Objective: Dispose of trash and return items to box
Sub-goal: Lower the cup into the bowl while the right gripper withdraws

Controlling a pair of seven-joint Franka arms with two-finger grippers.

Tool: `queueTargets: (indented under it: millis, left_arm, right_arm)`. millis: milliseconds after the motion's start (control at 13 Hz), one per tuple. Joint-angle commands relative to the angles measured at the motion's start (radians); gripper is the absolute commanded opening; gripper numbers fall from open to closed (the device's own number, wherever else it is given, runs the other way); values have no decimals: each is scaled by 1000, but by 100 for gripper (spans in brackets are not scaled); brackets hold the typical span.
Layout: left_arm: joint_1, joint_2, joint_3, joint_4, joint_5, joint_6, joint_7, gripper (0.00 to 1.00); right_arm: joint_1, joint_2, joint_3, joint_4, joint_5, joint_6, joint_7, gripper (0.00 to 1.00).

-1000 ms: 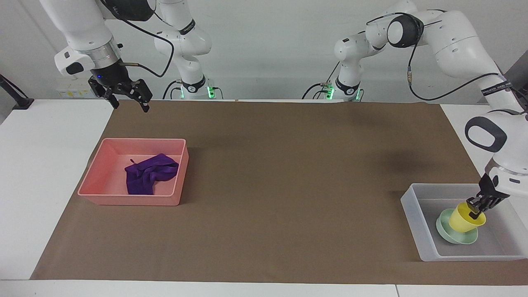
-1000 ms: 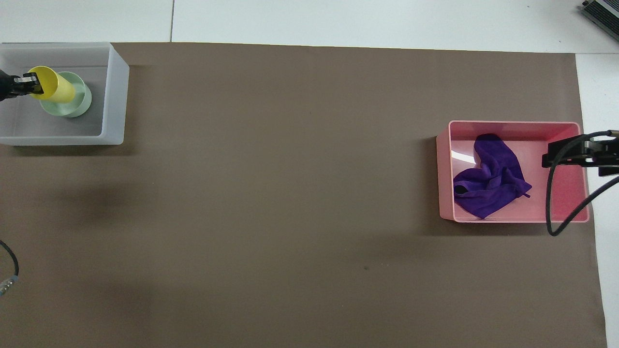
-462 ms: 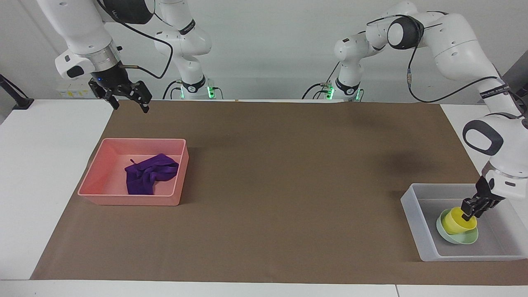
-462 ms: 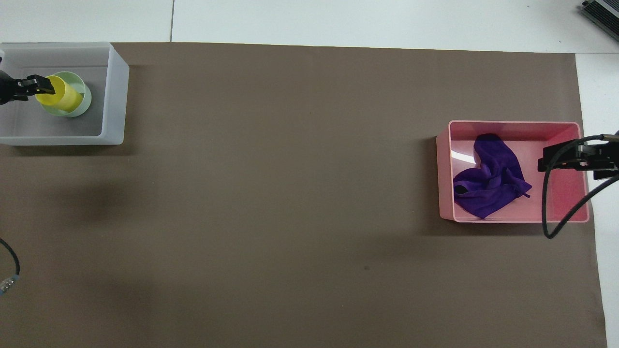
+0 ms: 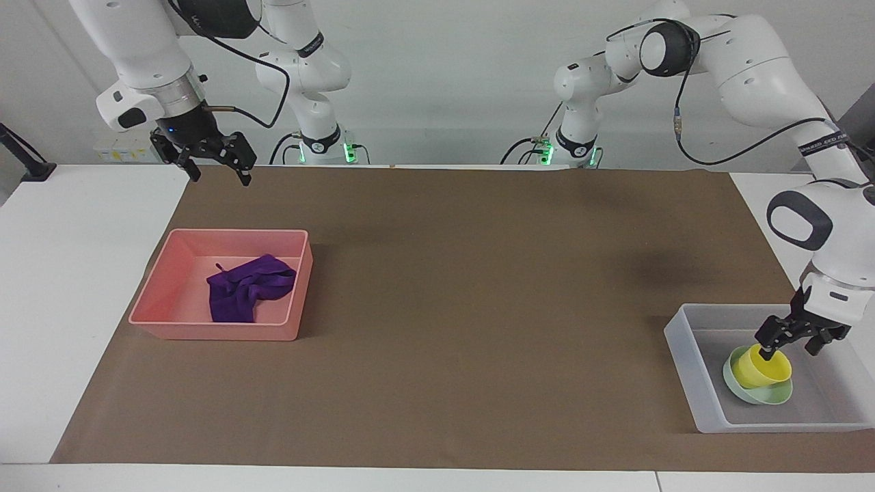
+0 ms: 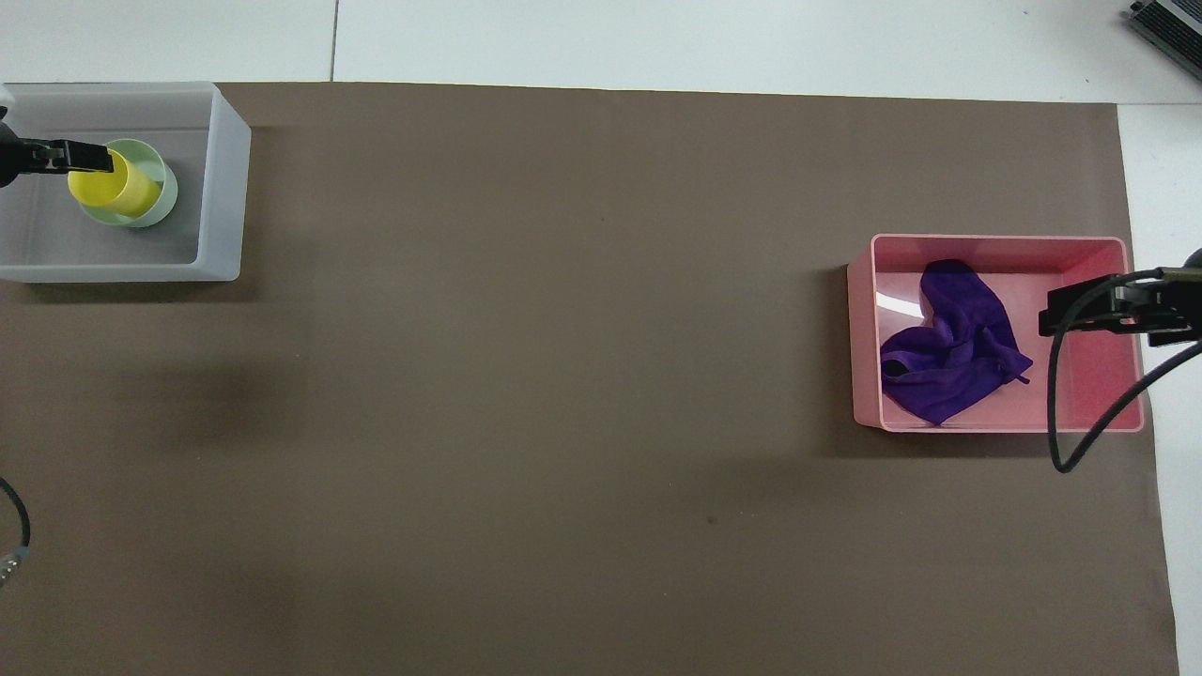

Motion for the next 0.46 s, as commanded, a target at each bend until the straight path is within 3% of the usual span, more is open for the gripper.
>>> queueTargets:
  millis: [0,385]
  left_arm:
    - [-62,-182,11,-203,13,-8,7,100]
    - [-199,-342,11,-349,12,-138,-48,100]
  right_arm:
    - [0,-14,-2,-2,-16,6,-22,100]
    - [-3,-15,-2,-4,-16,8,-34,100]
